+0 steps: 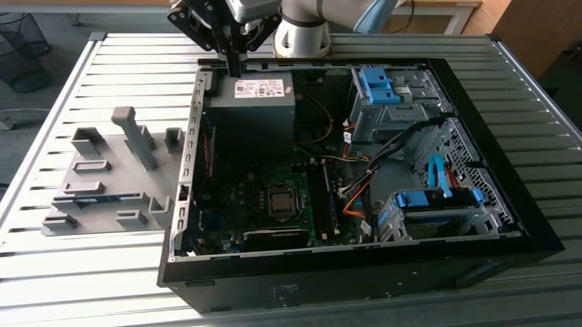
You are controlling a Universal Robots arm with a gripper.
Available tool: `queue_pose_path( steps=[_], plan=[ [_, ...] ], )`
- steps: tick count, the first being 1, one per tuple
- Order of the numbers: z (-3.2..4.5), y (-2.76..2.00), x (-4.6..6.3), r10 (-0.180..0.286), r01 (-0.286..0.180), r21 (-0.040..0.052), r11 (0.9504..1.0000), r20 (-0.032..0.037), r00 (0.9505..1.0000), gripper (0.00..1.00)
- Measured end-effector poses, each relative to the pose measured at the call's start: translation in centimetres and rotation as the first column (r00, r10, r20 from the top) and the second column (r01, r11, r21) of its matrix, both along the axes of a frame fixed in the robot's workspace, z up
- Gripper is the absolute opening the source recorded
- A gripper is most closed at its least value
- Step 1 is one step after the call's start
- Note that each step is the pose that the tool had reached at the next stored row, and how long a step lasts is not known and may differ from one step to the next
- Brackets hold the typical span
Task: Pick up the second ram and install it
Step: 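Reach for the second ram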
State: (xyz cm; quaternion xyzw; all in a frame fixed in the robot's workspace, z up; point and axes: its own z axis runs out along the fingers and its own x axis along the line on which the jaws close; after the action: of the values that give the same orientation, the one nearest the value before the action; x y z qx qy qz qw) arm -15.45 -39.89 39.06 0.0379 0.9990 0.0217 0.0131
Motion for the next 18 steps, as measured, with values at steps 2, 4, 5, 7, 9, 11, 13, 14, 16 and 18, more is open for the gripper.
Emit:
queue_pose_path(
  steps=[2,4,5,7,9,11,13,14,16,18],
  plan=[
    [0.0,0.0,-0.03,0.0,0.0,0.0,1.0,0.0,1.0,0.1],
    [-0.01,0.0,-0.07,0.0,0.0,0.0,1.0,0.0,1.0,0.1],
    [-0.01,0.0,-0.08,0.0,0.0,0.0,1.0,0.0,1.0,0.1],
    [-0.02,0.0,-0.13,0.0,0.0,0.0,1.0,0.0,1.0,0.1],
    [-0.02,0.0,-0.17,0.0,0.0,0.0,1.0,0.0,1.0,0.1],
    [-0.04,0.0,-0.22,0.0,0.0,0.0,1.0,0.0,1.0,0.1],
    [-0.04,0.0,-0.27,0.0,0.0,0.0,1.0,0.0,1.0,0.1],
    [-0.05,0.0,-0.29,0.0,0.0,0.0,1.0,0.0,1.0,0.1],
    [-0.06,0.0,-0.34,0.0,0.0,0.0,1.0,0.0,1.0,0.1],
    [-0.07,0.0,-0.38,0.0,0.0,-0.0001,1.0,0.0,1.0,0.1]
  ],
)
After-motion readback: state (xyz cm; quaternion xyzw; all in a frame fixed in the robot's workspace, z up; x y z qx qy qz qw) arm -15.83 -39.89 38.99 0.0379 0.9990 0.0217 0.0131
